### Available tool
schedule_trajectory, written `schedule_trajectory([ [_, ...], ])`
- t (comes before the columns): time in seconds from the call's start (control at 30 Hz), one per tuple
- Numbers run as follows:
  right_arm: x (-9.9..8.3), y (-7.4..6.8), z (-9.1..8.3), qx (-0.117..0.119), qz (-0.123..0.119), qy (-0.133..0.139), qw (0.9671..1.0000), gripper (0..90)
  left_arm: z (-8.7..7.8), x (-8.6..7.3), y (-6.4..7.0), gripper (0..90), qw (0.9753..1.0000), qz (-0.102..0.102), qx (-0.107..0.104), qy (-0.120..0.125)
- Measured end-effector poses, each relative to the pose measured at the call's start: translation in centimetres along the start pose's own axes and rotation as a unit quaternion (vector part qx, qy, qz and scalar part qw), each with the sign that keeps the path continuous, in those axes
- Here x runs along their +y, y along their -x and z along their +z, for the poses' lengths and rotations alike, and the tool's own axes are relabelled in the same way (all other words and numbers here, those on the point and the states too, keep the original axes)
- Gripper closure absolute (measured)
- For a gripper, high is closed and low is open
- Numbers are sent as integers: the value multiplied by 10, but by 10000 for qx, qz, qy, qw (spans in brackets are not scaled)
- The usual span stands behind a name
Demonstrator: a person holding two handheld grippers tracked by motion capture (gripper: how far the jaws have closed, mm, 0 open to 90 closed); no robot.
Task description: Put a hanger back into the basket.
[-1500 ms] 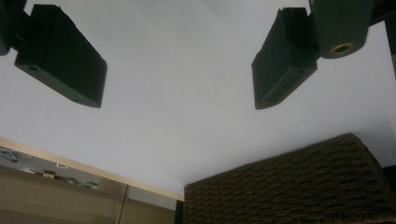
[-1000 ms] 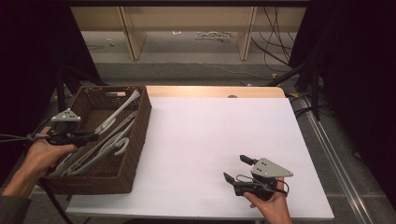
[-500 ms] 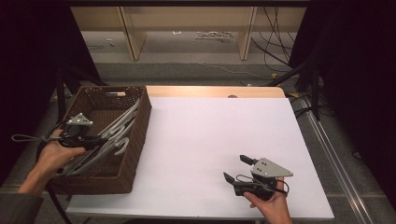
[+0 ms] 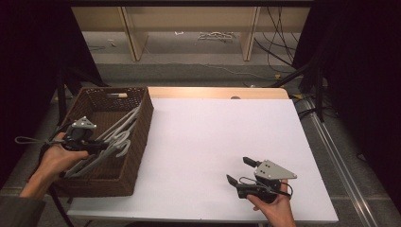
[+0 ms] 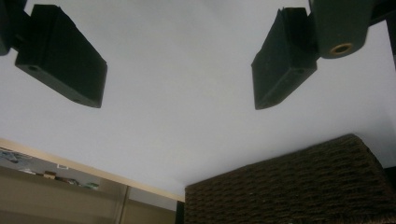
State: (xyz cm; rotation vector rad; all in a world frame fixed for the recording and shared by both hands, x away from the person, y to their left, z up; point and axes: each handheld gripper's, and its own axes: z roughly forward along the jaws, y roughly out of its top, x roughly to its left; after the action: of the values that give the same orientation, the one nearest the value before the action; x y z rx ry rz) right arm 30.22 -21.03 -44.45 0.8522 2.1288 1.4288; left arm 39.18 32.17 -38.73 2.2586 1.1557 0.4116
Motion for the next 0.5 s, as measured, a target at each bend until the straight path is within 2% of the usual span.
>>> schedule_trajectory([
  [0.07,0,0,1,-9,5,19,10000,191,-2,2,2,816,9997,92,-60,-236],
  [0.1,0,0,1,-12,2,11,10000,191,-1,2,3,816,9996,136,-22,-242],
  [0.17,0,0,0,2,-1,-2,10000,191,2,3,4,815,9995,58,-72,-309],
  [0.2,0,0,0,11,-1,-3,10000,191,3,3,2,813,9995,-21,-115,-287],
  [0.27,0,0,0,32,-11,-30,10000,191,4,2,0,812,9996,-38,-108,-273],
  [0.5,0,0,0,18,-3,-21,10000,191,-3,5,-8,800,9992,-312,235,-43],
])
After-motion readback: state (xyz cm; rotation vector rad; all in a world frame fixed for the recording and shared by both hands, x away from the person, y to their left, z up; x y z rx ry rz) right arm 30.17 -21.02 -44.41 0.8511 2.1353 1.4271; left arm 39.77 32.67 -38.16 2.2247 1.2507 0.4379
